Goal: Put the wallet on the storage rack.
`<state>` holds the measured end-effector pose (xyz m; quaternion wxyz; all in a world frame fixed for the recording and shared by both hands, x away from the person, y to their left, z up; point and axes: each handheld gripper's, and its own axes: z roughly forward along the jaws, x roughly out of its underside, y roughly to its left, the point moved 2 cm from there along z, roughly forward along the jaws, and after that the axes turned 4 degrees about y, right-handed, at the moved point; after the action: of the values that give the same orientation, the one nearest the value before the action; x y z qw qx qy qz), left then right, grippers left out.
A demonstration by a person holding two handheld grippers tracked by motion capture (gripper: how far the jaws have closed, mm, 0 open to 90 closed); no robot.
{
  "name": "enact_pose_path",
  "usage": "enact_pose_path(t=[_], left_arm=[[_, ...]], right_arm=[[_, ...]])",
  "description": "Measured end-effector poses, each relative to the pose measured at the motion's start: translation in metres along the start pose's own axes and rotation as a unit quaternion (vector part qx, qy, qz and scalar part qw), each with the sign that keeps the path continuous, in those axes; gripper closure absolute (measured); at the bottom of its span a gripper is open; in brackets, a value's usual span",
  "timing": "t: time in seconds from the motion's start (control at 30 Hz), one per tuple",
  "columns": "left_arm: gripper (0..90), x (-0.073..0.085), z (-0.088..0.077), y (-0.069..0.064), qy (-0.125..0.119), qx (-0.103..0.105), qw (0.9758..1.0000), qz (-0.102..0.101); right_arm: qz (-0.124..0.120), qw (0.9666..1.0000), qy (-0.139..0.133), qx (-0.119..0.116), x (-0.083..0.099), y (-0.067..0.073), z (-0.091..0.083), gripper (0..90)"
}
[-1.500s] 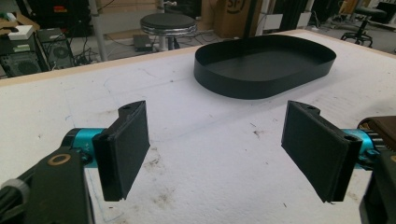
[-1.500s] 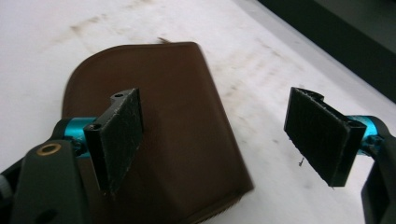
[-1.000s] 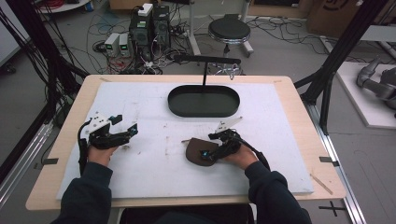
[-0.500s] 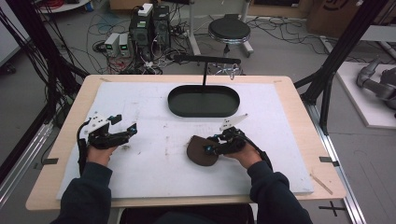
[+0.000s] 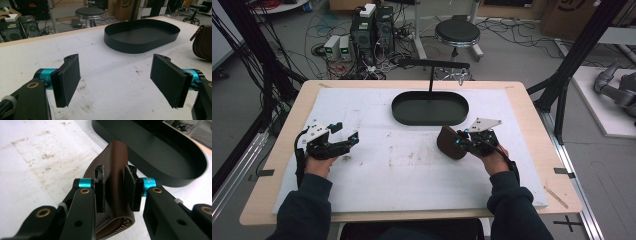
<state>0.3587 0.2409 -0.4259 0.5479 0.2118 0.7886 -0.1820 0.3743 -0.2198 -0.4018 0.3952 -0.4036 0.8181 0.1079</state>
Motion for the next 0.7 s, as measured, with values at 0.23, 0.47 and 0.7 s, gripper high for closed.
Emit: enact_pose_path(t=[0.23, 0.47, 0.7], left_arm=[[23.8, 0.0, 0.0, 0.0, 0.0, 0.0, 1.0, 0.0], [23.9, 0.0, 0.0, 0.0, 0.0, 0.0, 1.0, 0.001], [23.9, 0.0, 0.0, 0.0, 0.001, 0.0, 1.0, 0.001]], right_arm=[[-0.009, 0.9995, -0.014, -0.029, 0.0, 0.004, -0.003, 72.3], [-0.018, 0.9972, -0.032, -0.065, -0.001, 0.011, -0.005, 68.1], [-0.009, 0.9958, -0.038, -0.083, -0.001, 0.009, -0.007, 65.1]])
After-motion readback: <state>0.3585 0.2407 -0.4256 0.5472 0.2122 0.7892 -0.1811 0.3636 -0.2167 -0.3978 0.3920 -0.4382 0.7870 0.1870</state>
